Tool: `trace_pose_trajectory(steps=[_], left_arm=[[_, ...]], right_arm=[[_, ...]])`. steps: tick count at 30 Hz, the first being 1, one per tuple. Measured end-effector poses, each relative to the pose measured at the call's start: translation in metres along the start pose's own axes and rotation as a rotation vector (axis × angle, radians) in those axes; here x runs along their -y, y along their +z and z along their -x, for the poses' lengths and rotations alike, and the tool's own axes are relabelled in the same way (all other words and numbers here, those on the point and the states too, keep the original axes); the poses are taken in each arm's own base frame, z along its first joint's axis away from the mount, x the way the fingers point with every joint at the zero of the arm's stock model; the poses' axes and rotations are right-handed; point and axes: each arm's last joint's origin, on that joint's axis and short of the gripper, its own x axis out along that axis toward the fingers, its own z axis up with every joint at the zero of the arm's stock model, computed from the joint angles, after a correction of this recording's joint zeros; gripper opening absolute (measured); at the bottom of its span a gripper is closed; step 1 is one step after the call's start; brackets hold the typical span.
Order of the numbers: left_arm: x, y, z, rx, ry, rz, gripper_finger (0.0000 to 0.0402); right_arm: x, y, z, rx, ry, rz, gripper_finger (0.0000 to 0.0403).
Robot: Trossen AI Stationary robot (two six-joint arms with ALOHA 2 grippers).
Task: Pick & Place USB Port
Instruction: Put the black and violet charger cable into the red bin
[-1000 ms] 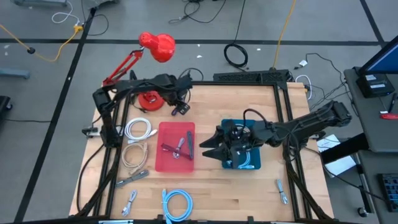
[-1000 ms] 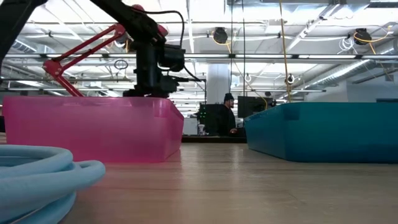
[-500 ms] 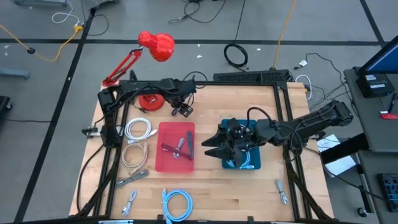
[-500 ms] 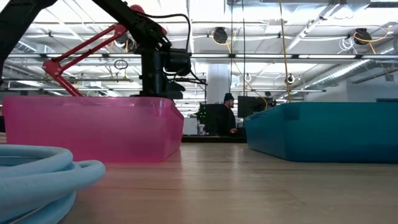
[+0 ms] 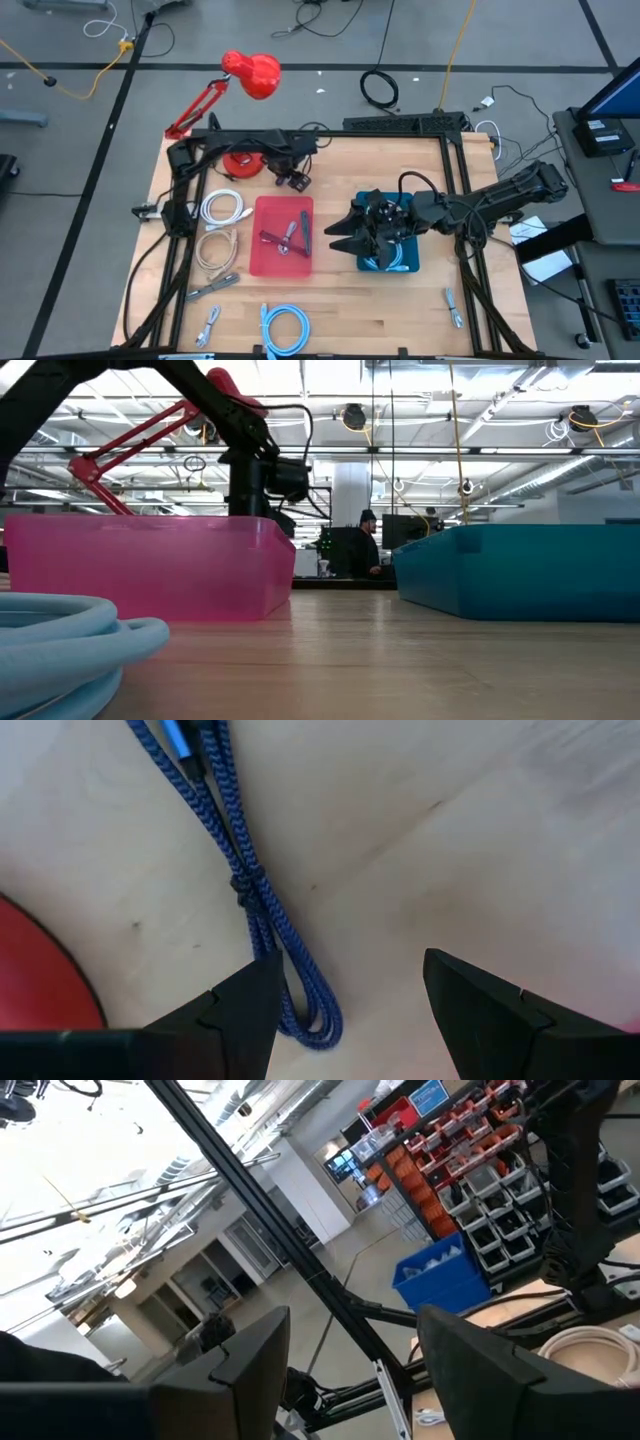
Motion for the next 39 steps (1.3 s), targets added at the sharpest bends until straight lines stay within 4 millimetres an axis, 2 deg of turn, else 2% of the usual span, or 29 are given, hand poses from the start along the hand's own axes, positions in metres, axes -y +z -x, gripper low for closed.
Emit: trace_pose_trajectory(steps=[5,19,21,23,27,28,31,34,36,39], left_arm=[[0.002,0.001,-0.01,-0.015,0.025,0.002,0.0246],[-0.001,0.001,-0.007,0.003,0.064,0.012,0.0237],[-0.002,0.001,-0.007,0.001,0.06,0.018,0.0213],[-0.002,0.001,-0.007,-0.006,0.046,0.03,0.0171],[-0.001,0.001,-0.007,-0.016,0.02,0.043,0.0039],[0.0,0.0,-0.007,-0.021,0.011,0.041,0.002],[0.007,-0.004,-0.005,-0.037,-0.018,0.038,0.0008],[0.016,-0.008,0.008,-0.017,-0.055,0.011,0.0005],[0.022,-0.01,0.025,0.027,-0.078,-0.011,0.0003],[0.029,-0.01,0.06,0.144,-0.113,-0.023,0.0002]], right_arm=[[-0.003,-0.001,0.0,0.0,0.011,0.006,0.0212],[-0.004,-0.001,0.0,0.005,0.025,0.012,0.0212],[-0.005,-0.001,0.0,0.005,0.027,0.015,0.0212],[-0.005,-0.001,0.0,-0.003,0.039,0.014,0.0212],[-0.006,-0.001,0.0,-0.003,0.052,0.01,0.0212],[-0.006,-0.001,0.0,-0.003,0.052,0.01,0.0212],[-0.006,-0.001,0.0,-0.002,0.052,0.009,0.0212],[-0.006,-0.001,0.0,-0.002,0.051,0.008,0.0212],[-0.006,-0.001,0.0,-0.001,0.049,0.009,0.0212],[-0.005,0.0,0.0,0.012,0.032,0.014,0.0212]])
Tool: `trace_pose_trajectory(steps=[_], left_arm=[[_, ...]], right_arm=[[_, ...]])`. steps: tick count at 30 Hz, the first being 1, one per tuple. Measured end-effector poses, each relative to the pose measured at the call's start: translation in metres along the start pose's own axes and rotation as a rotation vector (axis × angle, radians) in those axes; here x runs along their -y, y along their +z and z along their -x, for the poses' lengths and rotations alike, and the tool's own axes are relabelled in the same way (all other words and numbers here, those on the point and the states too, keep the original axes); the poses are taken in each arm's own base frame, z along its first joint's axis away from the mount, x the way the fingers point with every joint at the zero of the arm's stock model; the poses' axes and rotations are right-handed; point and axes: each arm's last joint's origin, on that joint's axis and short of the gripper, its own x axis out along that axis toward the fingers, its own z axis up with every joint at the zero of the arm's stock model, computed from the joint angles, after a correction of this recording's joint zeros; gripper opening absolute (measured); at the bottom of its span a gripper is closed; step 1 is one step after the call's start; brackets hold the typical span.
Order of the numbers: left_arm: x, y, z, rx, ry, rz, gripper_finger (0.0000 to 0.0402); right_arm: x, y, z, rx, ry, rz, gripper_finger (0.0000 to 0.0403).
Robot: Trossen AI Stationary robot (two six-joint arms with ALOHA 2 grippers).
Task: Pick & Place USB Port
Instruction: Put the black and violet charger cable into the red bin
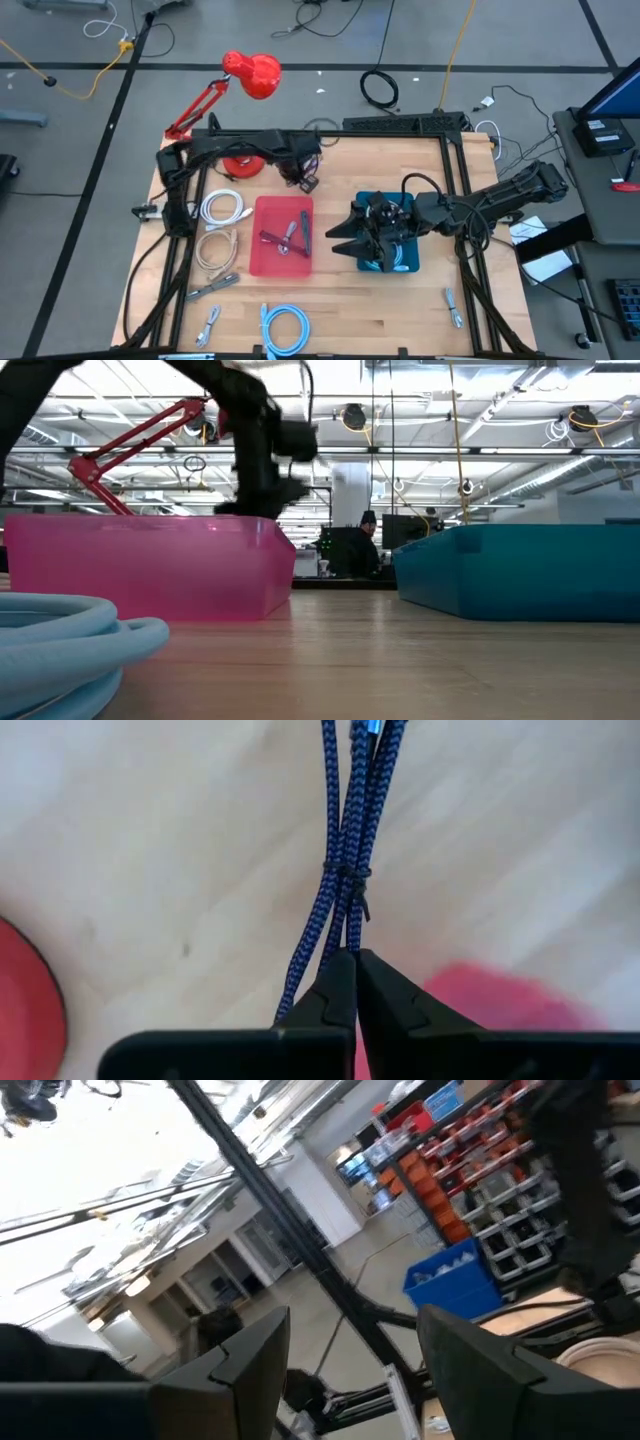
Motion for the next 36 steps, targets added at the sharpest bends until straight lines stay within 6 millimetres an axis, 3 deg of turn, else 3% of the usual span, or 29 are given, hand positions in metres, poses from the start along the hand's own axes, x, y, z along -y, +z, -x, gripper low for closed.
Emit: trace_pose_trajectory(steps=[4,7,12,16,20,23,28,36], left_arm=[[0.011,0.005,0.055,0.155,-0.083,0.014,0.0001],[0.023,-0.005,0.096,0.225,-0.209,0.033,0.0001],[0.061,-0.062,0.151,0.263,-0.353,0.032,0.0001],[0.095,-0.122,0.175,0.316,-0.337,0.067,0.0],[0.12,-0.172,0.168,0.363,-0.291,0.17,0.0],[0.126,-0.192,0.149,0.354,-0.258,0.264,0.0],[0.126,-0.207,0.105,0.304,-0.243,0.431,0.0],[0.125,-0.212,0.05,0.278,-0.395,0.663,0.0]], right_arm=[[0.001,0.001,0.0,0.018,-0.024,0.01,0.0212],[0.001,0.001,0.0,0.019,-0.026,0.012,0.0212],[0.001,0.001,0.0,0.022,-0.031,0.016,0.0212],[-0.001,-0.001,0.0,0.038,-0.053,0.014,0.0212],[-0.005,-0.004,0.001,0.034,-0.05,0.003,0.0212],[-0.006,-0.006,0.001,0.024,-0.046,-0.015,0.0212],[-0.009,-0.008,0.001,0.016,-0.036,-0.021,0.0212],[-0.009,-0.008,0.001,0.012,-0.036,0.02,0.0212]])
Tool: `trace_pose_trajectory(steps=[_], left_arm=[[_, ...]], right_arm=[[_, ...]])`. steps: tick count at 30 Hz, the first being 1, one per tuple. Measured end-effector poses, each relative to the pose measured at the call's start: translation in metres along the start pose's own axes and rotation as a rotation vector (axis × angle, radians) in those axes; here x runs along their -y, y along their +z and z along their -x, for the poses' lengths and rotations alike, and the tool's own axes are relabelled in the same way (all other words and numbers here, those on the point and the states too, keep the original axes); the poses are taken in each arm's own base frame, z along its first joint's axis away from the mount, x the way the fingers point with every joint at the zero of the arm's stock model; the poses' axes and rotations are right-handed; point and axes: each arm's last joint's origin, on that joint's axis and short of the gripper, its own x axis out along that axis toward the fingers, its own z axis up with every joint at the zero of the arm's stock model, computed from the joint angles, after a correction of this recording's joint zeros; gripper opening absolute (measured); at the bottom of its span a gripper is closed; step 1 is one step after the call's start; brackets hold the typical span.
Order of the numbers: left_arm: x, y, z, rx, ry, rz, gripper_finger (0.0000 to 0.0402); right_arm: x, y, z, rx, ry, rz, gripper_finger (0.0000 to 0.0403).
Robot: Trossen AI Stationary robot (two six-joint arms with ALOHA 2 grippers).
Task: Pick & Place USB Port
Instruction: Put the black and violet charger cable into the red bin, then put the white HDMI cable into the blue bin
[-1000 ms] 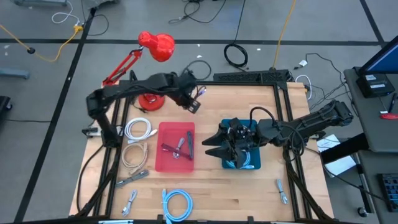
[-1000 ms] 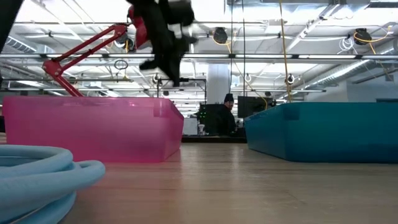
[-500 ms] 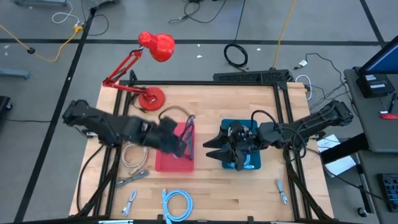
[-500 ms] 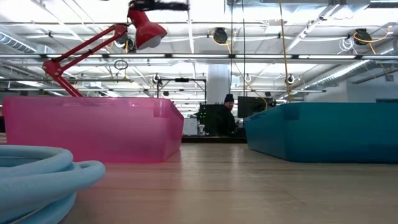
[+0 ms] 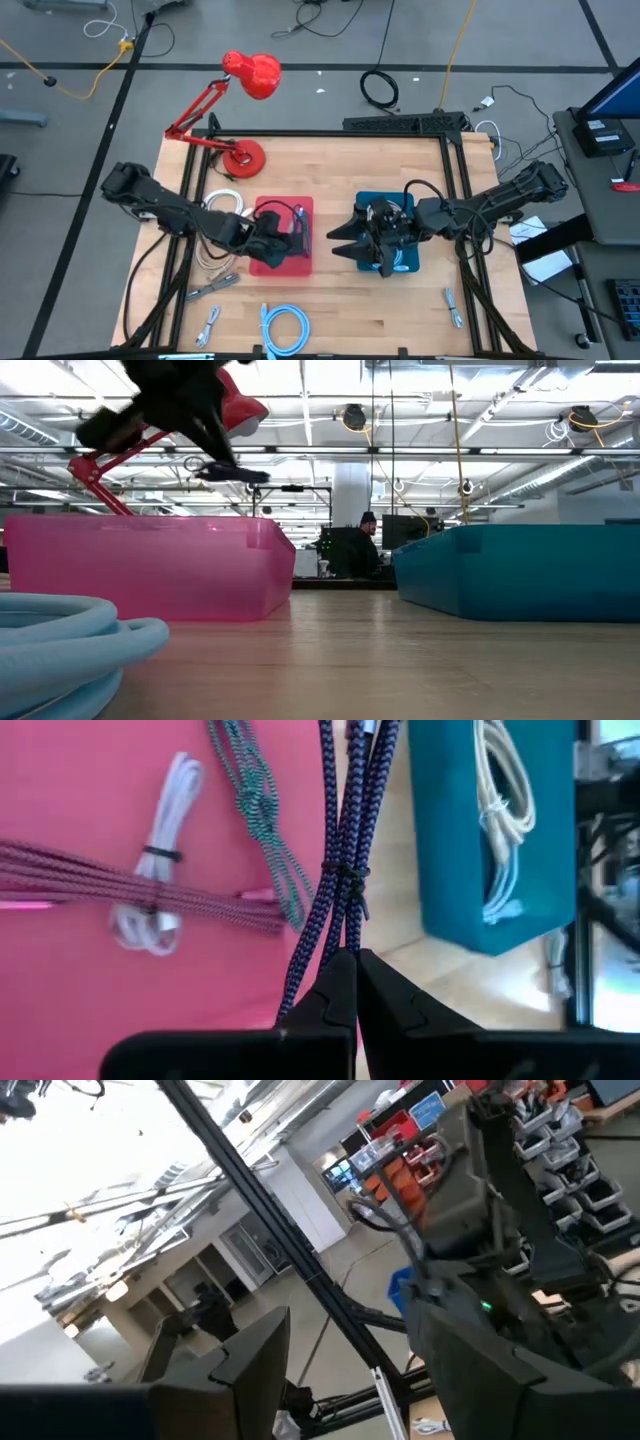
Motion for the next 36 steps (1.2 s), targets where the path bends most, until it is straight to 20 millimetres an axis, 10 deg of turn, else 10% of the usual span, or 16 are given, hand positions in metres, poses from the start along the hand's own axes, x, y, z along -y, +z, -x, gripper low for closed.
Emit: trace_pose_trajectory(steps=[8,18,29,36], left_arm=[[-0.011,0.002,-0.033,-0.086,0.06,0.007,0.0015],[-0.009,0.01,-0.037,-0.13,0.049,-0.078,0.0162],[0.012,0.042,0.06,0.096,0.149,-0.385,0.0174],[-0.023,0.035,0.094,0.09,0.528,-0.607,0.0155]], right_arm=[[-0.005,-0.004,0.001,-0.032,0.033,0.0,0.0212],[-0.011,-0.008,0.002,-0.044,0.053,-0.014,0.0212],[-0.013,-0.011,0.002,-0.089,0.105,-0.015,0.0212],[-0.015,-0.013,0.003,-0.118,0.124,-0.025,0.0212]])
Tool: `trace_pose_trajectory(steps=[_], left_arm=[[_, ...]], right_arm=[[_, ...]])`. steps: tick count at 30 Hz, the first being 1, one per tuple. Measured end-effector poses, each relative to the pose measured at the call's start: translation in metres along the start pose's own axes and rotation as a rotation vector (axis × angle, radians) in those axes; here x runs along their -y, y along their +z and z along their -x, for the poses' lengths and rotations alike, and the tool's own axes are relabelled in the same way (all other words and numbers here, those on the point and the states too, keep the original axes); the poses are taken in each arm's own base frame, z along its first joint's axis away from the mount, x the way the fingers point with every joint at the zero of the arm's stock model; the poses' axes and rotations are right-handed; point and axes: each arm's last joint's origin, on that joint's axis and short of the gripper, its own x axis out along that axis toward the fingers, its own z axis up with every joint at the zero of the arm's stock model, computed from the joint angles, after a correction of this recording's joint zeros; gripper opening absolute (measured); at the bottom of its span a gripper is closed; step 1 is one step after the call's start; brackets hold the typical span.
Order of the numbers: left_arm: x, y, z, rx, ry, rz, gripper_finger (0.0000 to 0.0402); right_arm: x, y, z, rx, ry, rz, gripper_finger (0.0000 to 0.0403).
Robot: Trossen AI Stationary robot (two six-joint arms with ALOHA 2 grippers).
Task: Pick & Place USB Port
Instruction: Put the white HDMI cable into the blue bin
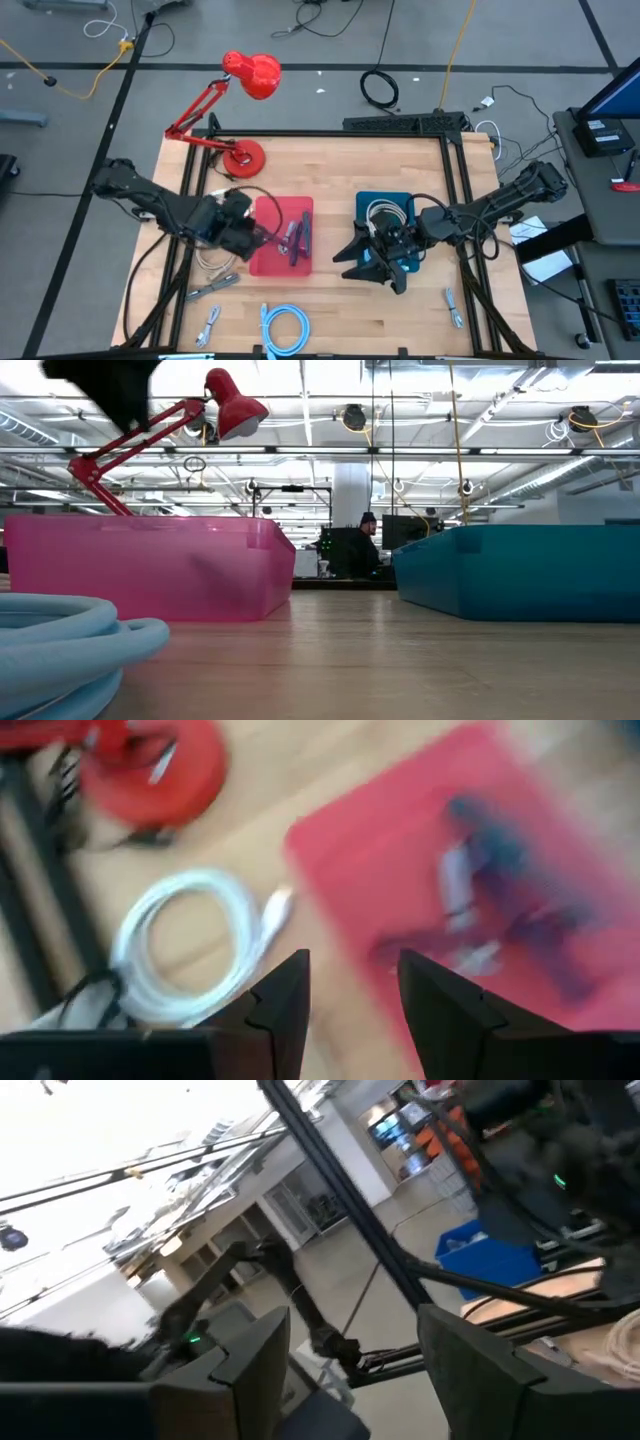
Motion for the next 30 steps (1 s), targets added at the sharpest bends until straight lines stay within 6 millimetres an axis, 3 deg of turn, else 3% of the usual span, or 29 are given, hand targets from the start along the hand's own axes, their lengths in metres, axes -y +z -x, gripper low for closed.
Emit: trace_pose_trajectory(steps=[8,12,15,20,30], left_arm=[[-0.028,-0.035,-0.048,-0.265,0.247,0.122,0.0187],[-0.046,-0.033,-0.068,-0.315,0.301,0.208,0.0202],[-0.055,-0.028,-0.079,-0.355,0.244,0.235,0.0211],[-0.063,-0.017,-0.089,-0.31,0.105,0.164,0.0216],[-0.076,-0.007,-0.111,-0.384,0.029,-0.113,0.0216]], right_arm=[[-0.001,-0.001,0.0,-0.025,0.033,-0.003,0.0212],[-0.001,-0.001,0.0,-0.024,0.033,0.001,0.0212],[-0.001,0.0,0.0,-0.023,0.033,0.002,0.0212],[-0.001,0.0,0.0,-0.023,0.033,0.0,0.0212],[-0.003,-0.003,0.0,-0.051,0.058,-0.039,0.0212]])
